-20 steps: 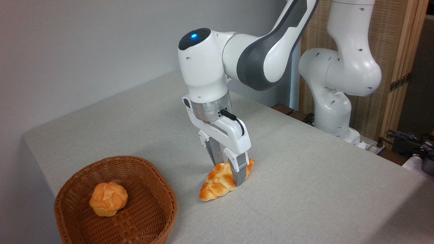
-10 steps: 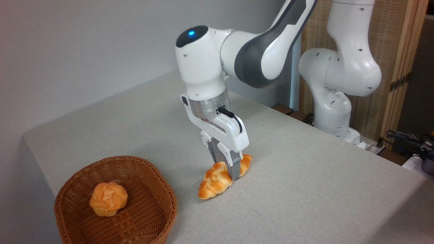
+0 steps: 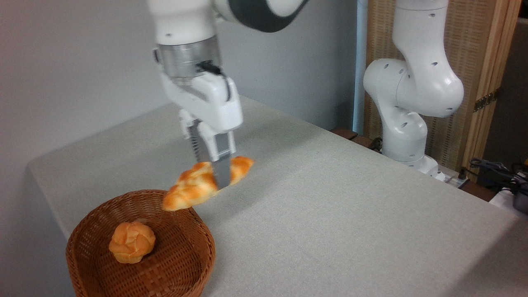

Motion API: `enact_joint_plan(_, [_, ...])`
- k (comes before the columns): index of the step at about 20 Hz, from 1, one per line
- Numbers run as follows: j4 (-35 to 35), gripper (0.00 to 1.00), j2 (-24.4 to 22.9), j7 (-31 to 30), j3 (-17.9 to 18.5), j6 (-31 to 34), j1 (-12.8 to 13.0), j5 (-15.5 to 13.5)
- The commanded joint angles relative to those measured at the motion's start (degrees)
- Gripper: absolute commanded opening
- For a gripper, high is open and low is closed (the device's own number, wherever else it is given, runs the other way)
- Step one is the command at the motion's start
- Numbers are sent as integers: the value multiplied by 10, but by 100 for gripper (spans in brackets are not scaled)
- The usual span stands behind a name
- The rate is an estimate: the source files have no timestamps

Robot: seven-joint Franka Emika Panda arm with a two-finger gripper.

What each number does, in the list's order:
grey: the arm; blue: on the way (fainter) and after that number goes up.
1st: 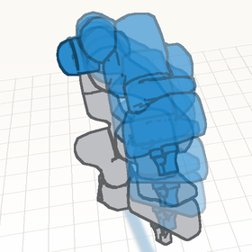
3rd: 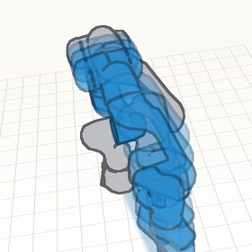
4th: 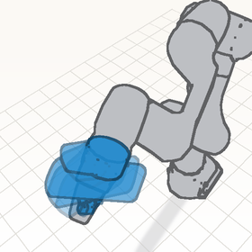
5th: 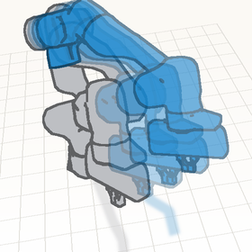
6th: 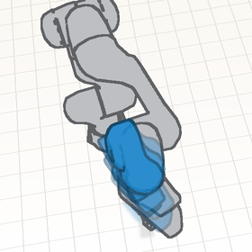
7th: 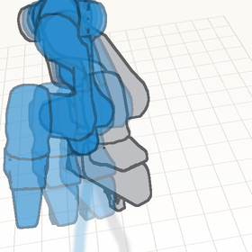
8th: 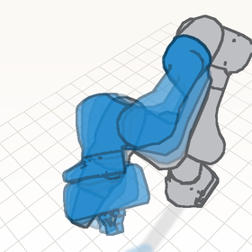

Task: Put bread into the basket
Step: 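Lift the braided roll and carry it over the woven basket, then lower the roll into the basket, open the gripper, and rise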

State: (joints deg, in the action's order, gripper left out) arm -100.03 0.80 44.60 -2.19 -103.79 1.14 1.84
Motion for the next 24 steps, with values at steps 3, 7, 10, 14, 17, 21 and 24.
enact_joint_plan(3, [185, 54, 176, 7, -18, 13, 2, 5])
enact_joint_plan(7, [186, 97, 202, 0, -28, -54, 2, 12])
enact_joint_plan(10, [185, 100, 219, 0, -39, -64, 2, 53])
enact_joint_plan(14, [184, 100, 228, 0, -42, -64, 2, 91])
enact_joint_plan(17, [184, 100, 233, -2, -42, -65, 2, 91])
enact_joint_plan(21, [186, 100, 231, -10, -42, -65, 1, 86])
enact_joint_plan(24, [186, 100, 216, -49, -42, -58, -2, 82])
